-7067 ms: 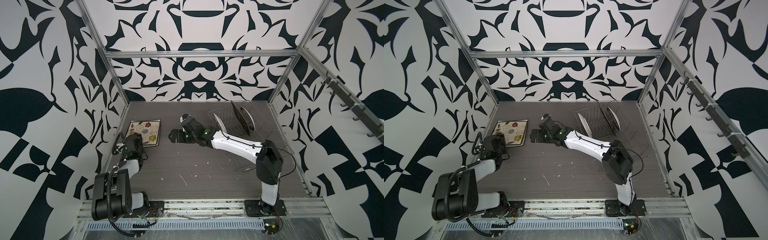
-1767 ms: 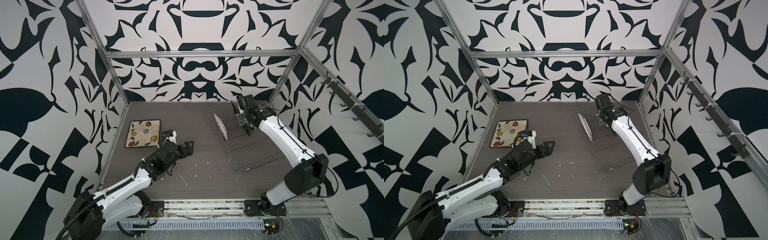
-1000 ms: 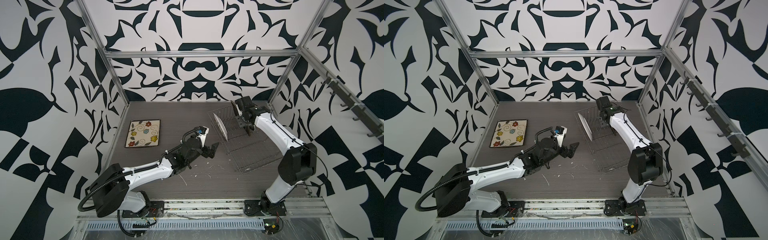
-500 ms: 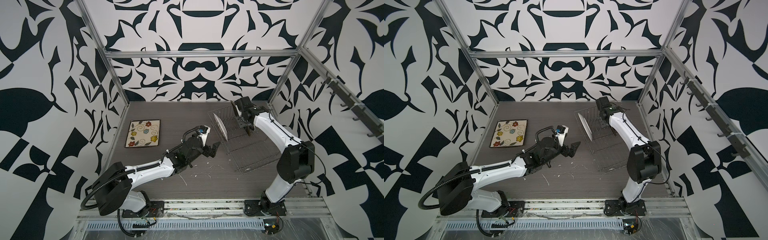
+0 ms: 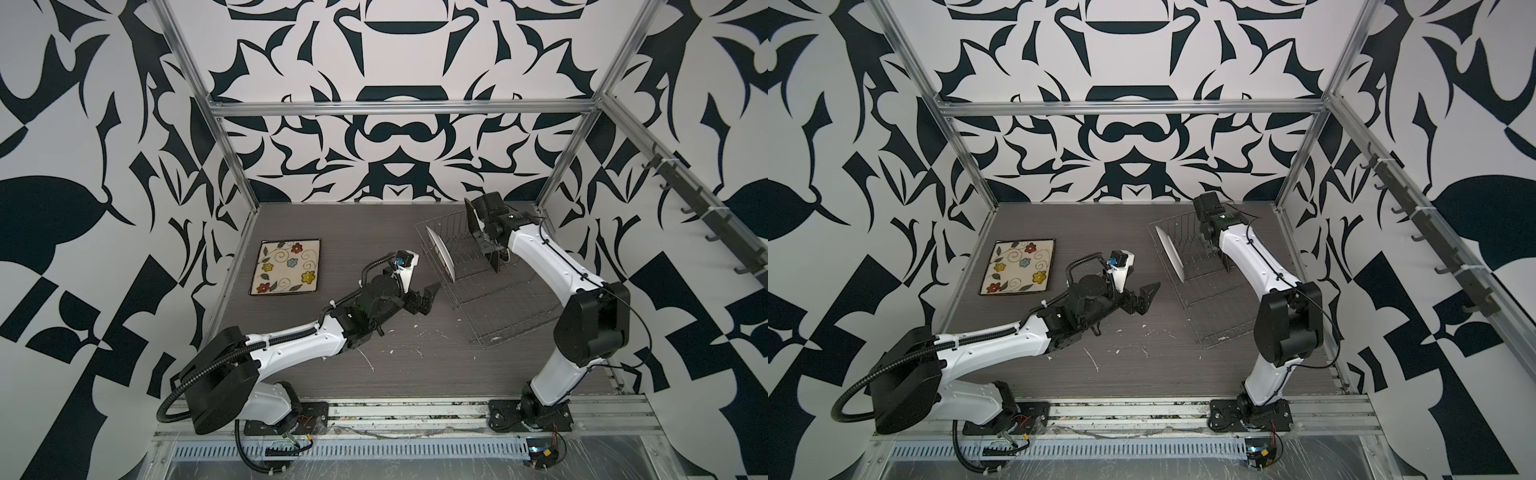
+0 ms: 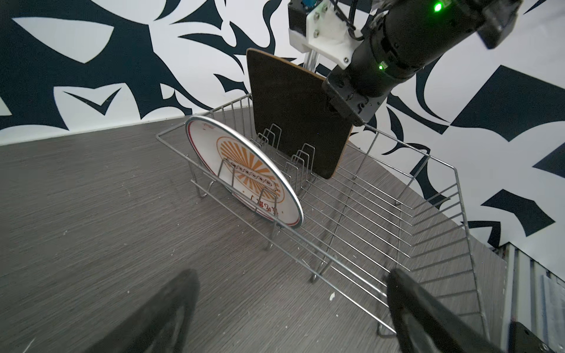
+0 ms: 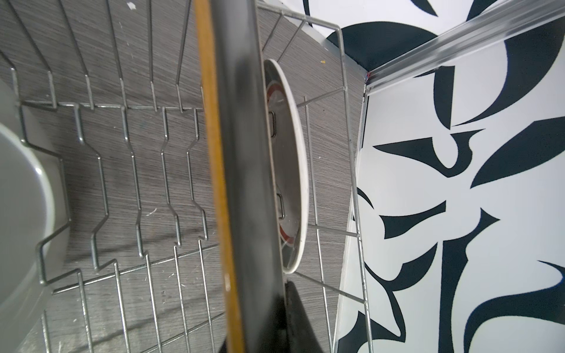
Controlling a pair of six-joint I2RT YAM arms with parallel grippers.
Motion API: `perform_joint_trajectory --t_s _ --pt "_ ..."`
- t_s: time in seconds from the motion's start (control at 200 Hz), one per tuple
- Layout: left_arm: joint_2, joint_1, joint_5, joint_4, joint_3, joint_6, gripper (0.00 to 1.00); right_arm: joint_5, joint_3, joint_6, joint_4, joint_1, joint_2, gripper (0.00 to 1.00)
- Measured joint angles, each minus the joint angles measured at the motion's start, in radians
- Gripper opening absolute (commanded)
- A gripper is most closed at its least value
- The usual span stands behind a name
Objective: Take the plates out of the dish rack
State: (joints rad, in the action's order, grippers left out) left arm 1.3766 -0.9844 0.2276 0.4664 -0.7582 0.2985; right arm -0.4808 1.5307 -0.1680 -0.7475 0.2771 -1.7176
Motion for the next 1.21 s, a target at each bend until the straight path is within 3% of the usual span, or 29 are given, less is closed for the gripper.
perform_joint_trajectory --t_s 0.465,1.205 --pt "-0.002 0.000 0.005 0.002 0.000 0.021 0.99 -0.071 -0.031 -0.015 0.041 0.023 0.000 0.00" --pt "-0.016 0.000 0.039 -0.006 0.018 0.050 0.99 -0.047 -0.079 -0.023 0.033 0.027 0.099 0.00"
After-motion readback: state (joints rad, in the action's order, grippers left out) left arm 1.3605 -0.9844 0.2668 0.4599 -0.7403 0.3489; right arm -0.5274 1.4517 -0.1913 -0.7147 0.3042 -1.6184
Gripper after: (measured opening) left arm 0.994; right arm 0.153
